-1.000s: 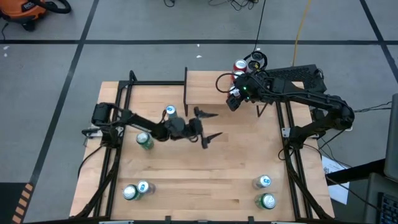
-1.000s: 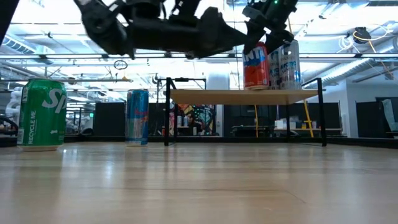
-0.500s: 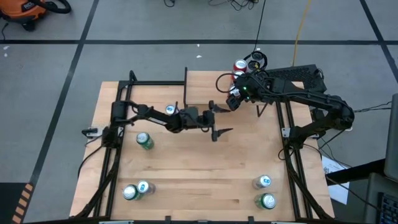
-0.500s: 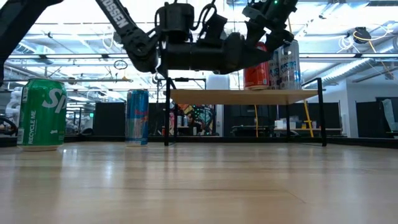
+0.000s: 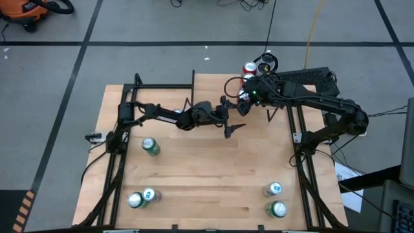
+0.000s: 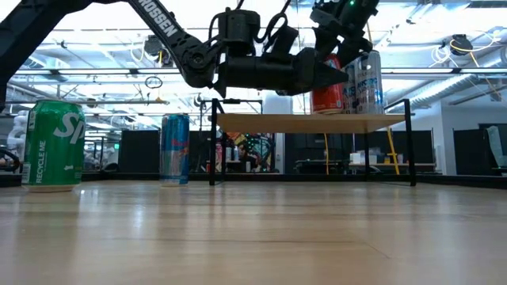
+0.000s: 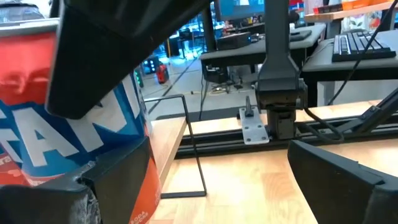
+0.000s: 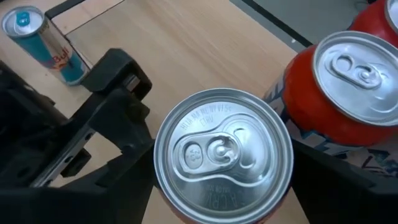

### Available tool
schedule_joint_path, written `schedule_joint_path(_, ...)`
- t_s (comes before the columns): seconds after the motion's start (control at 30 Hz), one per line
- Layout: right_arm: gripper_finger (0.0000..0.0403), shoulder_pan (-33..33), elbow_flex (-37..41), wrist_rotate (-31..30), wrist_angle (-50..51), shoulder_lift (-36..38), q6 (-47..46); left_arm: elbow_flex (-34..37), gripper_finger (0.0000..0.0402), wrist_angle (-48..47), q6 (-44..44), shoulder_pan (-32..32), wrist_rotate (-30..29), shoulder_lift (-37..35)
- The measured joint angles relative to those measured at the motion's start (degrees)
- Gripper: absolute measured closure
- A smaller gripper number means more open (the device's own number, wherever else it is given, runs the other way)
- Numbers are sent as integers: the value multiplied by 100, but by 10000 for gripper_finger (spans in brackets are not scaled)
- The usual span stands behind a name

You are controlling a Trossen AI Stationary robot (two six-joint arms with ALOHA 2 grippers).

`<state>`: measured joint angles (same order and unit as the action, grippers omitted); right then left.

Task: Place canned beverage on shelf
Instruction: Put the red soda can on the shelf aligned with the other red soda cans

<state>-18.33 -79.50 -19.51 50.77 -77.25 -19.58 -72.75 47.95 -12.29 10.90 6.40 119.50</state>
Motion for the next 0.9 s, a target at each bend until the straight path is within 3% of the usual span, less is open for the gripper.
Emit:
schedule_joint_path(0.43, 54, 42, 7, -2, -5, 155, 228, -7, 25, 90, -4, 6, -9, 0)
schedule_joint_path(0.9, 56, 164, 4, -33, -722, 738, 710, -7, 25, 127, -2, 61, -44, 0)
